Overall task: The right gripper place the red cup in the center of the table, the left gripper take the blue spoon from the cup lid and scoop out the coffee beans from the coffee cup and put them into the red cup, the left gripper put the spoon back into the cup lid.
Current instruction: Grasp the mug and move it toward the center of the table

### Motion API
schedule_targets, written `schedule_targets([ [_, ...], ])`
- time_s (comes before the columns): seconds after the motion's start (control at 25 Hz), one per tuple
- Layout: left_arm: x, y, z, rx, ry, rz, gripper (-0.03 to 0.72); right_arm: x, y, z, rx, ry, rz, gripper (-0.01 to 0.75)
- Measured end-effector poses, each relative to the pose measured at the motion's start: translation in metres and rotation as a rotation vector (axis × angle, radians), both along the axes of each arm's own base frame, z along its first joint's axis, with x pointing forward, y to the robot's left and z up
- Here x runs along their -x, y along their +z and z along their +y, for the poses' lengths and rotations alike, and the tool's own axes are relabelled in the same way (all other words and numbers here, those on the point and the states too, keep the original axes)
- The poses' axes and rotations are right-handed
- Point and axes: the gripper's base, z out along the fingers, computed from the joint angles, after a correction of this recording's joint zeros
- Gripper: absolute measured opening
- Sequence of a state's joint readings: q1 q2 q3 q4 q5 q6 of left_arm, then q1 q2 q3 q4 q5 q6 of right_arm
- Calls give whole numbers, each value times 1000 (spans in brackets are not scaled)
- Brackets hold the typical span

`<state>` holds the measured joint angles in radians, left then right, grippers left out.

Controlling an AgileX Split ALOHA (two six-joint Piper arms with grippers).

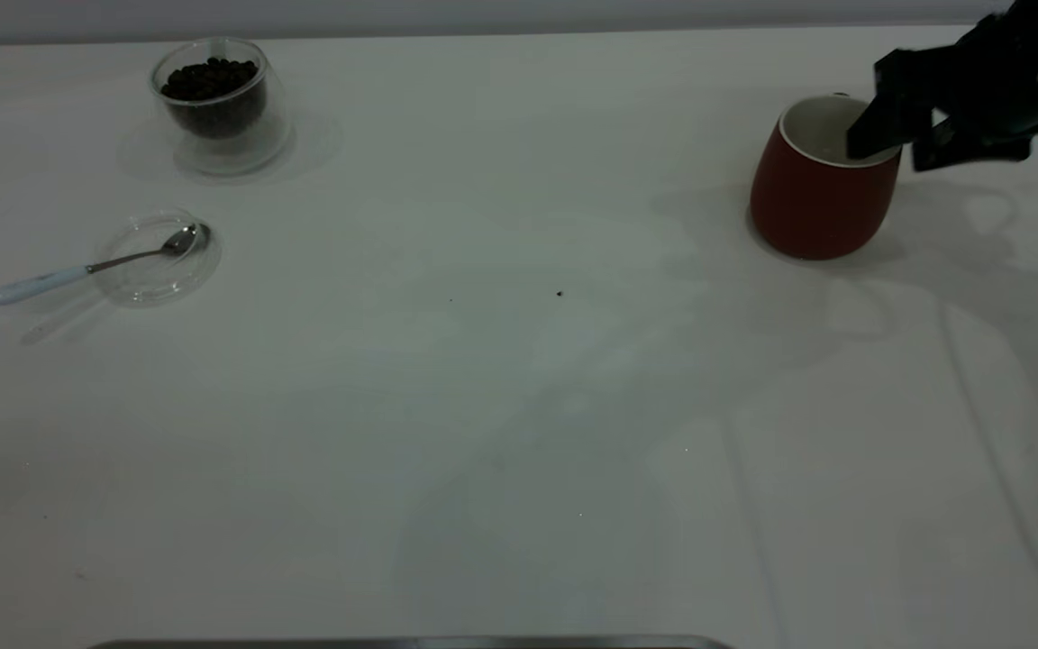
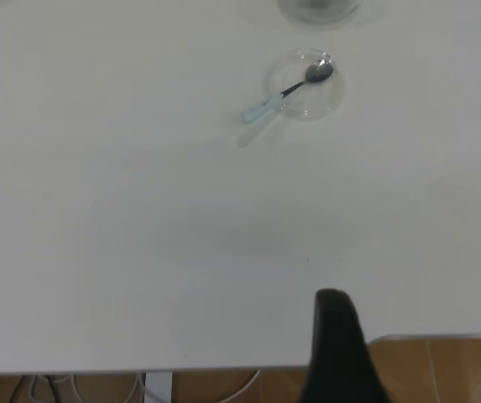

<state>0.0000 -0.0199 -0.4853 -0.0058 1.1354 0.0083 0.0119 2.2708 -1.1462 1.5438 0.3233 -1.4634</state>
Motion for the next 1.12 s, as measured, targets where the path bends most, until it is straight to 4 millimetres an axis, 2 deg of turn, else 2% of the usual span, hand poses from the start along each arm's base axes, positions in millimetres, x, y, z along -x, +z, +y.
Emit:
schedule_targets([
  [0.2,0,0,0,1,1,0,562,-5,-10,15,-12,20,6,590],
  [0.32,0,0,0,1,1,0,562,-10,-11,31,-13,59,-9,590],
  [0.6,0,0,0,1,1,0,562,-8,-16,80,-56,96,-7,590],
  [0.96,0,0,0,1,1,0,562,-6,-22,153,-97,178,-34,590],
  [1.12,0,0,0,1,1,0,562,-9,-16,170,-109,179,-58,590],
])
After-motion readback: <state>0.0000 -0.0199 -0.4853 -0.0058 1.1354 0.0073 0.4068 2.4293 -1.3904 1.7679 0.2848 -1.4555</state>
